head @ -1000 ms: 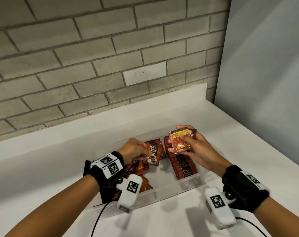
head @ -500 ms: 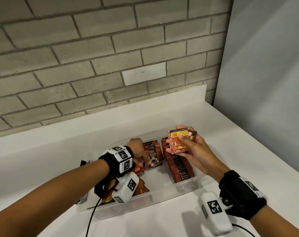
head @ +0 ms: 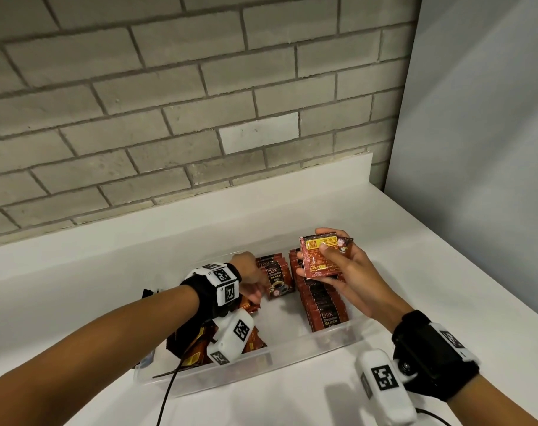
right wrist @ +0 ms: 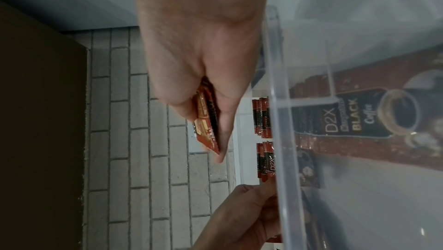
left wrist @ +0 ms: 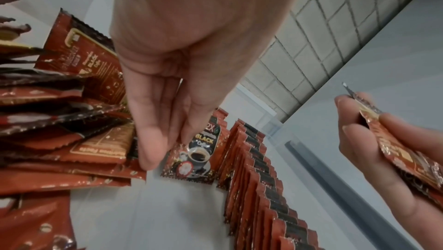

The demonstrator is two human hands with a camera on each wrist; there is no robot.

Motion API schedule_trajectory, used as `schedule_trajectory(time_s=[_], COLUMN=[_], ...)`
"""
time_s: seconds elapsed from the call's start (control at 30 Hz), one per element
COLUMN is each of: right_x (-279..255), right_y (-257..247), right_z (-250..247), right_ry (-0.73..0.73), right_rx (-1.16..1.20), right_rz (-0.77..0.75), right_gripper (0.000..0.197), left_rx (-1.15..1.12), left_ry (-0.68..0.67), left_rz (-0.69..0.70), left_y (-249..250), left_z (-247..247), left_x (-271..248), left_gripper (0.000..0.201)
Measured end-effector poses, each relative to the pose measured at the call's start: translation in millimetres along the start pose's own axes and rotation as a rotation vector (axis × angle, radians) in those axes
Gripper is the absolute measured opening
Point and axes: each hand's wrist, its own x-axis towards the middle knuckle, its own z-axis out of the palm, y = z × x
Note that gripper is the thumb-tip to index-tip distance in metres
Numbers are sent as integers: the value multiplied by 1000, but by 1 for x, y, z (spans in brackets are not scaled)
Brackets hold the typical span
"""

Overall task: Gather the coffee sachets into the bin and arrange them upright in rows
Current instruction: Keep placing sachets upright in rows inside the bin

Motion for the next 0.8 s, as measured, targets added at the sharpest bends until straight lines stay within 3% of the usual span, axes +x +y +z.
schedule_trajectory(time_s=[0.27, 0.33, 0.57, 0.8], right_x=[0, 1, 0, 0], right_y=[-1, -1, 3, 4], right_z=[0, 0, 0, 1], right_ry=[6, -1, -2, 2], right_rx=[53, 70, -93, -106], right_rz=[23, 23, -13, 4], right_gripper=[30, 31, 33, 33], left_rx=[-29, -91, -288, -324], left_ry=[14, 25, -22, 22], left_rz=[54, 131, 604, 671], left_y=[-2, 0, 10, 12], left_z=[-10, -17, -12, 1], left_x=[-8, -16, -62, -71], left_gripper=[19, 20, 37, 35])
